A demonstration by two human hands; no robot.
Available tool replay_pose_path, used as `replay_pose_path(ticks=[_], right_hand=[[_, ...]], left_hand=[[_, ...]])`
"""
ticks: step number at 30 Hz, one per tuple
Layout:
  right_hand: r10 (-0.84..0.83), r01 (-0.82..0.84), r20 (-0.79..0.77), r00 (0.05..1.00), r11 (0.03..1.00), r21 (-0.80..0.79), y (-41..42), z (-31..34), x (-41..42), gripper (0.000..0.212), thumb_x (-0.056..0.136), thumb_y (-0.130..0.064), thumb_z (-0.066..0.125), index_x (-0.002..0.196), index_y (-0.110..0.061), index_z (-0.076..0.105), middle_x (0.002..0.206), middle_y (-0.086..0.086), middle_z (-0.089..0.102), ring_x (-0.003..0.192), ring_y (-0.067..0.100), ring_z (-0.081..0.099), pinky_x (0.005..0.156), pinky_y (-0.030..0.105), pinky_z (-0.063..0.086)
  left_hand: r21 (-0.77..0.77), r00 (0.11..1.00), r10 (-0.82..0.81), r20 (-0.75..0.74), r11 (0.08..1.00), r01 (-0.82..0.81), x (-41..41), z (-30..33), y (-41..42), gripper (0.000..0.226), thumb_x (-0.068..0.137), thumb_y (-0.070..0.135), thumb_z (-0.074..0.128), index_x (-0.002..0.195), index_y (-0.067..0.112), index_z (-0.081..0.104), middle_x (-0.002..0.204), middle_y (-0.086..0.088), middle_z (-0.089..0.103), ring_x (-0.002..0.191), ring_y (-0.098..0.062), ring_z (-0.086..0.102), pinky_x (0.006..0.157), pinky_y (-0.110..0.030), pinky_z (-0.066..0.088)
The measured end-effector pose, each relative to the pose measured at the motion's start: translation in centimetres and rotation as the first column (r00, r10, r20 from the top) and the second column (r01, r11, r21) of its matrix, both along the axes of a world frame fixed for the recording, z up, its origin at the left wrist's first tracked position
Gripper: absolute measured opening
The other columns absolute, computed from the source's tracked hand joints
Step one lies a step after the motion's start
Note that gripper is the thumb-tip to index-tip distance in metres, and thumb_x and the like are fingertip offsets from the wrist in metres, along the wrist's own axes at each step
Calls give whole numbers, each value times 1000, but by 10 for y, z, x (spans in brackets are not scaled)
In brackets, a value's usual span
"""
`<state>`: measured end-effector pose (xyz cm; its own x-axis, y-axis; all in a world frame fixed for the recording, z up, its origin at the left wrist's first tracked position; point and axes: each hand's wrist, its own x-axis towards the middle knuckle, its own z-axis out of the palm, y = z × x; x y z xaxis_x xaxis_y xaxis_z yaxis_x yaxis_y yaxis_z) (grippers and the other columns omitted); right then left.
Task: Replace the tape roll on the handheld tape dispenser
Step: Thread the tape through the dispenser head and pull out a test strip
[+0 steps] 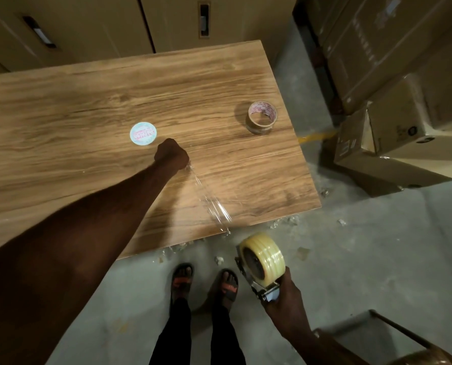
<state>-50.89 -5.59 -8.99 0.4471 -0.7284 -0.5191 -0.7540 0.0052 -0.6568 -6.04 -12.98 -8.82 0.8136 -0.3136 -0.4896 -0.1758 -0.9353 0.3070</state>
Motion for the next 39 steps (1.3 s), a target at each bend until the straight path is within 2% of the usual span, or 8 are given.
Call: replay_pose_path(ticks=[5,12,15,21,24,29,33,39], right_hand=[[-236,234,-6,972,959,158,24,-14,-23,83,69,-9,89,133,-42,48,87,-5,80,57,22,75,54,43,63],[-388,327,153,909,890,317,6,20,4,94,56,-10,102,135,-30,54,109,4,78,94,24,78,80,38,65],[-370,265,218,903,880,395,-9,38,20,106,44,-29,107,137,-23,57,119,15,75,100,44,71,92,59,57],[-352,35,394,849,782,622,-20,97,58,69,72,33,69,127,-7,64,95,43,68,54,33,64,49,37,53],[-313,-49,444,840,770,636,-27,108,77,71,65,27,72,128,-5,64,96,31,73,64,30,69,56,34,56],[-234,-189,507,829,736,650,-41,142,116,69,61,14,74,126,-2,56,81,28,65,56,28,59,51,32,51],[-164,-296,576,801,728,618,-48,157,151,72,72,23,65,135,-10,55,81,27,66,54,27,54,49,32,49],[-13,-412,593,805,707,574,-31,157,215,65,73,21,73,128,-9,57,96,20,73,62,31,61,51,36,52]], left_hand=[[38,1000,-13,-12,999,14,-3,3,-3,43,72,12,85,110,0,68,117,-18,73,107,-33,72,81,-37,59],[10,999,-42,26,999,42,-20,9,4,34,82,15,70,113,3,67,123,-17,70,115,-36,67,85,-37,55],[-107,1000,-25,-8,994,24,-20,8,14,26,82,17,64,105,5,69,118,-15,72,114,-36,66,86,-36,54],[-320,997,-28,-73,947,3,-21,20,44,14,86,16,63,84,7,74,100,-11,76,100,-30,68,82,-33,49],[-435,952,36,-305,884,-173,-34,55,61,25,91,18,63,70,11,73,80,-13,70,69,-23,62,60,-27,43],[-359,601,-11,-799,811,-462,-75,123,100,58,91,64,54,98,9,71,85,-13,68,63,-24,63,53,-24,51],[-476,620,-118,-776,755,-452,-87,149,133,84,80,77,57,115,2,72,114,-29,72,102,-43,69,93,-46,53],[-628,811,-34,-585,651,-426,-67,181,175,51,72,49,84,103,10,76,103,-18,78,101,-36,75,85,-44,58]])
